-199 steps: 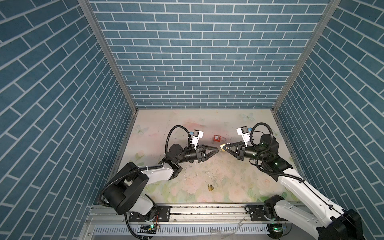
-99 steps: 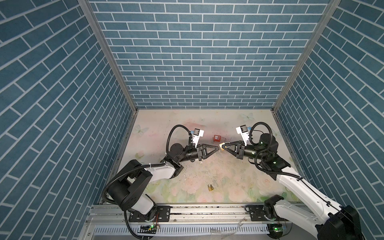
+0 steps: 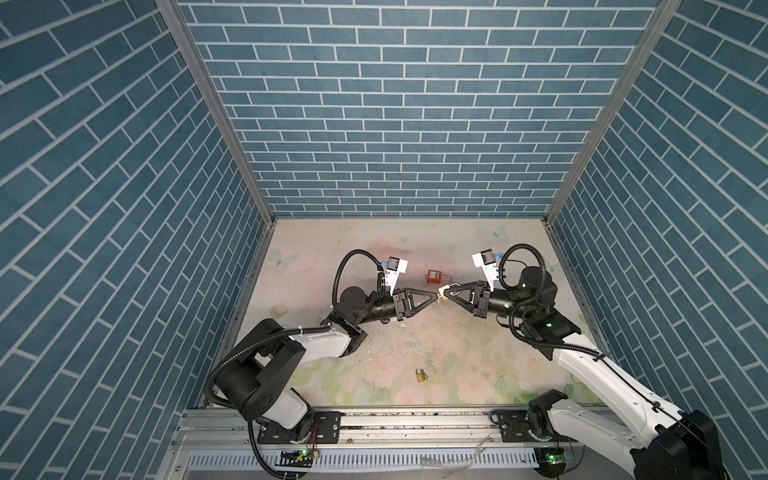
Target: Lock with the key
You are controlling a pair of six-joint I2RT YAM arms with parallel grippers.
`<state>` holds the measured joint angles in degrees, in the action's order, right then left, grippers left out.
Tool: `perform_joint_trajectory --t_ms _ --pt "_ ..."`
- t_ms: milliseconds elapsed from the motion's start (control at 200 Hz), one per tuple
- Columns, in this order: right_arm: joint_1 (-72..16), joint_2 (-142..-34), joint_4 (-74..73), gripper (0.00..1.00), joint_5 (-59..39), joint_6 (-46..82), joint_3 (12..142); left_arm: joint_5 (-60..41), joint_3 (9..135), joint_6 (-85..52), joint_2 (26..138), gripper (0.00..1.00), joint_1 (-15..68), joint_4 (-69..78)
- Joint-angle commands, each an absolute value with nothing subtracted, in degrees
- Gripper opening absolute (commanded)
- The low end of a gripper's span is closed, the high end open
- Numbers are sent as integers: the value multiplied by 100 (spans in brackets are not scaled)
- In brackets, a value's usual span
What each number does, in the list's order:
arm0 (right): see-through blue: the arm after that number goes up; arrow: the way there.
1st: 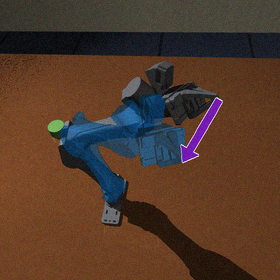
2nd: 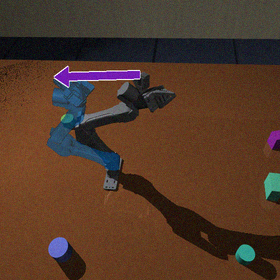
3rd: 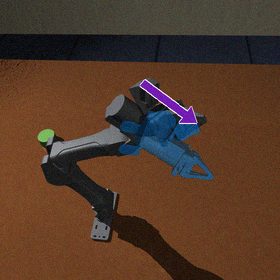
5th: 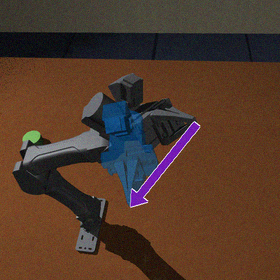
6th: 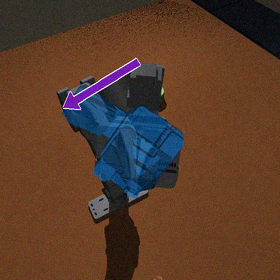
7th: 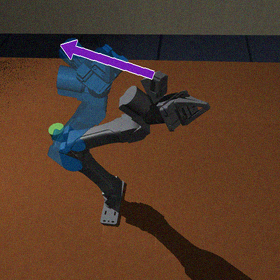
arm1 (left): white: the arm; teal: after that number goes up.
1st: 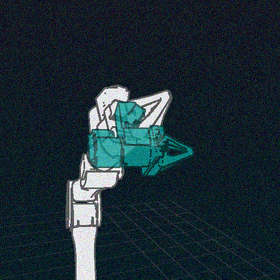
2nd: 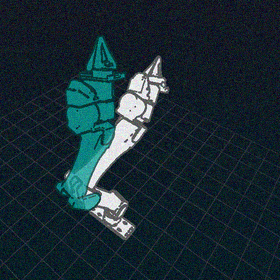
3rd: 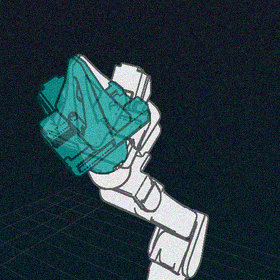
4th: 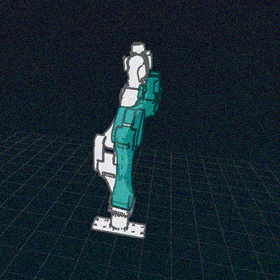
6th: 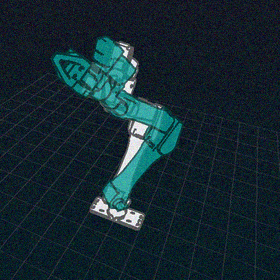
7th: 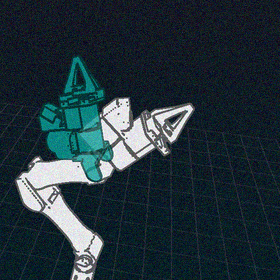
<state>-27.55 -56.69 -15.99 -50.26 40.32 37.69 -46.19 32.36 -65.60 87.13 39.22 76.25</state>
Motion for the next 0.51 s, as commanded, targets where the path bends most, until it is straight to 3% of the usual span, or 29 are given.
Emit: perform_joint_trajectory --t_ms 0,215,500 --pt "-2734 -5729 -1740 0 -5037 4004 3660 -4672 3406 -6671 8698 0 3905 8104" --pt "-2565 -5609 -1675 0 -4952 3893 3585 -4541 3307 -6644 8607 0 3848 8091" --pt "-1499 -5143 -1583 0 -5258 3938 3580 -4645 2850 -6560 8434 0 3734 8055"
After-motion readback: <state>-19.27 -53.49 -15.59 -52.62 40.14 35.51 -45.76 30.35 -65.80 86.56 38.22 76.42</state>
